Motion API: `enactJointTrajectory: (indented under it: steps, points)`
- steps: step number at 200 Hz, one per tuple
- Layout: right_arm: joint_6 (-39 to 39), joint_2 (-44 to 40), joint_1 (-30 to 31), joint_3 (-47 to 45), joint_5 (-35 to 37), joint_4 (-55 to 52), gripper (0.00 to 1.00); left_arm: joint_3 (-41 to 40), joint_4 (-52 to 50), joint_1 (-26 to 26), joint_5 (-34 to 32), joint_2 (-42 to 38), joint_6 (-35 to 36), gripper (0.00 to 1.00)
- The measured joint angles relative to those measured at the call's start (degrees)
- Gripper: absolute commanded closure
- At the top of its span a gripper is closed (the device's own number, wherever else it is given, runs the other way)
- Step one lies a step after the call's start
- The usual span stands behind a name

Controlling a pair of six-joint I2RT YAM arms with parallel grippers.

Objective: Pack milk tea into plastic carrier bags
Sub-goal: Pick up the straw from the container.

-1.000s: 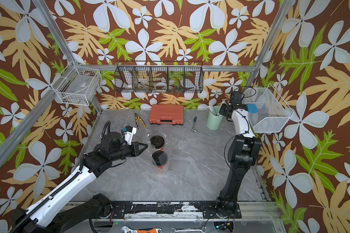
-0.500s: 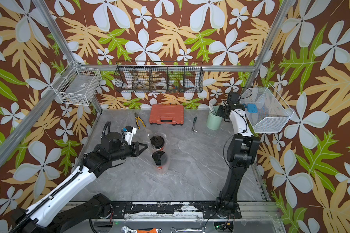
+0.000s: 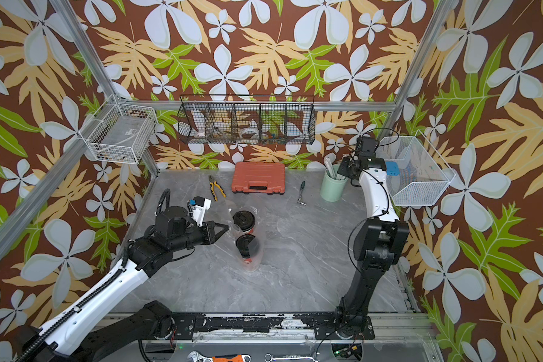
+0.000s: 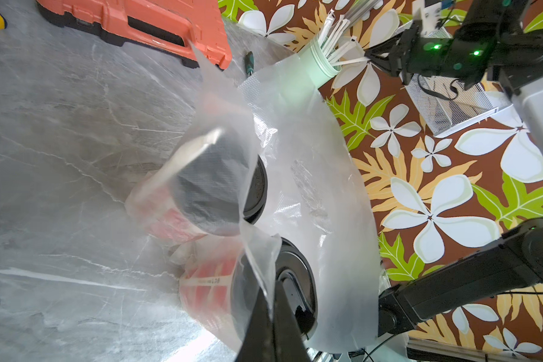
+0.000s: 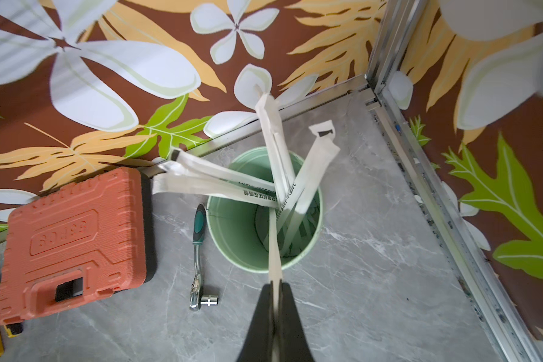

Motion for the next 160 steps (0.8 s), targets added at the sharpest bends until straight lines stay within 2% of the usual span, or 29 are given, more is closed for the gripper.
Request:
enactJointTrajectory:
  steps: [93,135,160]
  points:
    - [-1.25,-19.17,0.07,-4.02,0.39,-5.53,1.0,-0.94,0.0,0.0,-2.93,-0.35,2.03,1.0]
    - [-0.9,-27.58,0.44,-4.66,-7.43,-7.26,1.0,-0.83,0.02,0.0,-3.91,-0.07,2.91,1.0]
    - [-0.74,-30.93,2.93,-3.91,-13.64,-8.59,1.0,-0.22,-0.09,0.0,-4.57,-0.02,3.06,1.0]
